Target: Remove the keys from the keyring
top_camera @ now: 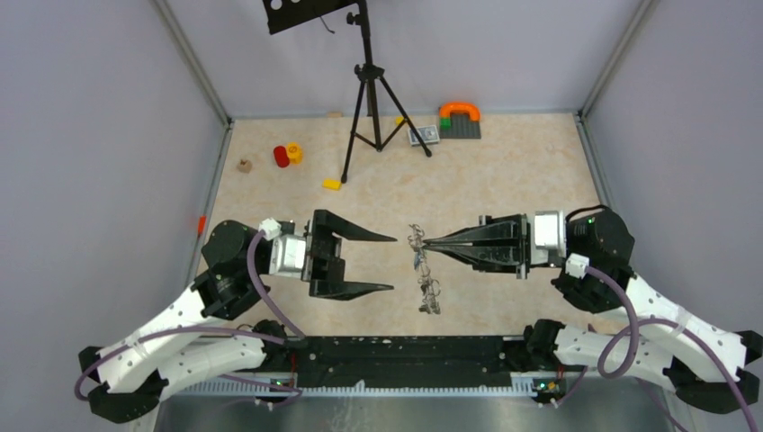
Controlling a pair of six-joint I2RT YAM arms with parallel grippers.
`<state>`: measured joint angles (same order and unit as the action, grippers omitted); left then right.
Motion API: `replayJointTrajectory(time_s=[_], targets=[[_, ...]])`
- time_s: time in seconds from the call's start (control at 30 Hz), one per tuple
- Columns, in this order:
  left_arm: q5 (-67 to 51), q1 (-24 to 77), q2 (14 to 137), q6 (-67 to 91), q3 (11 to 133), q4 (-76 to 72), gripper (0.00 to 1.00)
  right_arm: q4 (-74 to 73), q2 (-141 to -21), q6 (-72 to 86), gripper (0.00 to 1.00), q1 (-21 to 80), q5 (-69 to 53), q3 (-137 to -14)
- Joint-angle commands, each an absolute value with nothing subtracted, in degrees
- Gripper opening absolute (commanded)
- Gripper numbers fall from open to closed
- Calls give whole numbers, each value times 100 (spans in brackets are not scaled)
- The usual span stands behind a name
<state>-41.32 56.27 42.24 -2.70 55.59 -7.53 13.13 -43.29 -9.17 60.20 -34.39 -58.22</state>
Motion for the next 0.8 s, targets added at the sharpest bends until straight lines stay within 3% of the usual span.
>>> replayJointTrajectory(time_s=[0.0, 0.17, 0.5, 0.77], targets=[[-4369, 5638, 4334, 333, 5405, -1643, 68, 1835, -4346, -887, 0, 6022, -3616, -5955], [-4348, 5640, 4511, 528, 5322, -1811, 60, 1942, -4404, -847, 0, 6028, -3748, -5944], [-4247, 5642, 4783, 1014, 5152, -2274, 55, 1948, -4480, -817, 0, 6023, -4030, -5942], [-4458, 5638, 4852, 1470, 4961, -2989, 68, 1820, -4485, -893, 0, 6021, -4059, -5891]])
